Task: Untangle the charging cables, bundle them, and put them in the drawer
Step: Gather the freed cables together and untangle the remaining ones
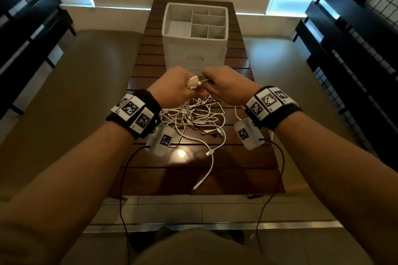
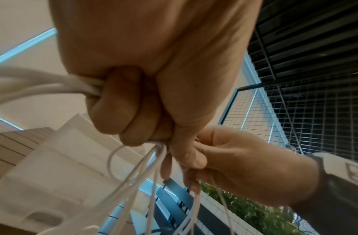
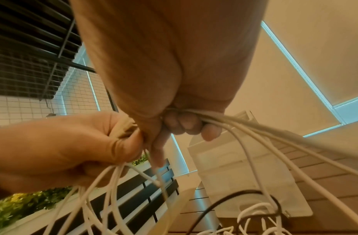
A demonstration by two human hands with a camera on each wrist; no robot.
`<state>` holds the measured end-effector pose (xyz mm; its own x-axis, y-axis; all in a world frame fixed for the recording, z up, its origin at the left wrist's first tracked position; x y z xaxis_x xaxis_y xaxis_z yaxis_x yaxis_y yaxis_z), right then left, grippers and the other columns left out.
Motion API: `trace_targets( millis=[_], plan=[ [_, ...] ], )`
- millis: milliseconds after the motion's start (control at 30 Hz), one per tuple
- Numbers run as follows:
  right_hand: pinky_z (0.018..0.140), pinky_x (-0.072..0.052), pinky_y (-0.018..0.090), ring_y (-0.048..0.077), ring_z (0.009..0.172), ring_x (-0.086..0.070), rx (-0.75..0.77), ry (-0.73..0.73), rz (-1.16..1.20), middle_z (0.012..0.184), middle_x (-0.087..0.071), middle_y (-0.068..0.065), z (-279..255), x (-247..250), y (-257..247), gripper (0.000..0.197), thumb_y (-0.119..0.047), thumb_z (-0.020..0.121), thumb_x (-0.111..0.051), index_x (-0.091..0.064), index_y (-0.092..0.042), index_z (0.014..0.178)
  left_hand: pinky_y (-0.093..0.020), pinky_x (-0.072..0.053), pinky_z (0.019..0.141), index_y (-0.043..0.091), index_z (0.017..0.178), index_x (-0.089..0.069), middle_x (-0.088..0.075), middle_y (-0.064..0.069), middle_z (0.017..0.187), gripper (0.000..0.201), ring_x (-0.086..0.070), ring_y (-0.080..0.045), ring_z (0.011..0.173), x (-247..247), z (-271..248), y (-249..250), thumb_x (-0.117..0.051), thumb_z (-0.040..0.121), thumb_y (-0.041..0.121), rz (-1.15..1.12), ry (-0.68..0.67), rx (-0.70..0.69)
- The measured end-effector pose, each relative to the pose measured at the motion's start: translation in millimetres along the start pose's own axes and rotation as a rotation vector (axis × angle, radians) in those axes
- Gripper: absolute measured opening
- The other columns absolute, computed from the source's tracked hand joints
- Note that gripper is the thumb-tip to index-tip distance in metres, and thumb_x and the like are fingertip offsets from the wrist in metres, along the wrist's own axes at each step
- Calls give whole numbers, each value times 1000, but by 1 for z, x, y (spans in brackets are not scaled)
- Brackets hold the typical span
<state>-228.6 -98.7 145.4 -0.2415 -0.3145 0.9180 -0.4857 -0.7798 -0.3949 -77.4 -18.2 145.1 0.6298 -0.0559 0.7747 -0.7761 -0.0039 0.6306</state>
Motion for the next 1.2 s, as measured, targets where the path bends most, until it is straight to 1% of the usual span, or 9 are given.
trace_targets(
  millis=[133, 267, 367, 533, 633, 800, 933, 1100, 1200],
  plan=[
    [61, -39, 15, 11, 70, -49, -10, 12, 200, 83, -54, -4, -3, 9, 0, 14, -24, 108, -51, -48, -12, 102, -18, -42, 57, 21, 82, -70, -65, 6, 70, 24, -55, -2, 58, 11, -5, 3, -69, 100, 37, -107, 20, -109],
    [78, -54, 35, 22, 84, -64, -66, -34, 254, 98, -65, 10, -18, 2, 27, 22, -29, 107, -53, -57, -8, 113, -15, -46, 64, 20, 81, -68, -67, 15, 68, 30, -59, 3, 65, 43, -15, -3, -57, 108, 25, -326, 309, -98],
    [83, -49, 41, 21, 90, -63, -159, -119, 141, 95, -65, 4, -31, -10, 52, 15, -24, 108, -50, -58, -12, 108, -6, -38, 49, 18, 78, -62, -59, 21, 51, 34, -54, 7, 46, 69, -29, -8, -52, 111, 22, -425, 455, -39],
    [76, -54, 25, 8, 84, -69, -116, 277, 352, 92, -75, 2, -16, 17, 43, 22, -21, 110, -47, -64, -17, 96, -6, -32, 43, 17, 76, -60, -48, 19, 42, 37, -46, 2, 36, 79, -32, -14, -54, 110, 30, -403, 454, 1],
    [70, -54, 24, -5, 72, -66, -80, 197, 295, 85, -72, -5, -12, 23, 35, 22, -15, 109, -48, -64, -21, 95, -5, -33, 43, 17, 77, -60, -48, 18, 42, 36, -46, 1, 36, 81, -30, -19, -54, 109, 32, -406, 446, 16],
    [73, -61, 58, 41, 80, -71, -38, 493, 560, 85, -69, 17, -13, 62, 37, 18, -19, 109, -47, -57, -13, 95, -6, -34, 42, 16, 74, -59, -48, 17, 41, 39, -47, 1, 35, 87, -35, -32, -53, 110, 31, -423, 487, 30],
    [71, -61, 50, 35, 71, -65, 34, 598, 595, 75, -62, 9, -14, 79, 32, 20, -21, 107, -52, -57, -16, 88, -7, -34, 42, 16, 72, -58, -46, 15, 41, 40, -45, 1, 34, 87, -34, -36, -54, 110, 31, -478, 504, 28],
    [82, -54, 40, 6, 73, -60, -203, 8, 63, 81, -63, -7, -6, 45, 49, 21, -26, 109, -50, -62, -22, 92, -10, -33, 41, 20, 71, -59, -47, 13, 41, 41, -45, 0, 34, 86, -28, -35, -55, 109, 37, -500, 539, -6],
    [71, -48, 18, -5, 71, -60, -165, 248, 161, 84, -66, -6, -9, 50, 51, 18, -24, 109, -49, -62, -20, 97, -11, -34, 41, 24, 65, -63, -47, 14, 42, 46, -45, 1, 35, 89, -31, -43, -56, 108, 38, -545, 580, -17]
  ],
)
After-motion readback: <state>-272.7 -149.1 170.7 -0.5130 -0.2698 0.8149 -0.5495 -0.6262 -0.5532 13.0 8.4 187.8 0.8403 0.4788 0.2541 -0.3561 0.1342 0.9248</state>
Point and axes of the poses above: each hand's wrist, its own z-axis towards the middle knuckle, its own x-axis out of the back of the hand, y = z × x, the point moved 2 cm from there along z, towards the middle knuckle
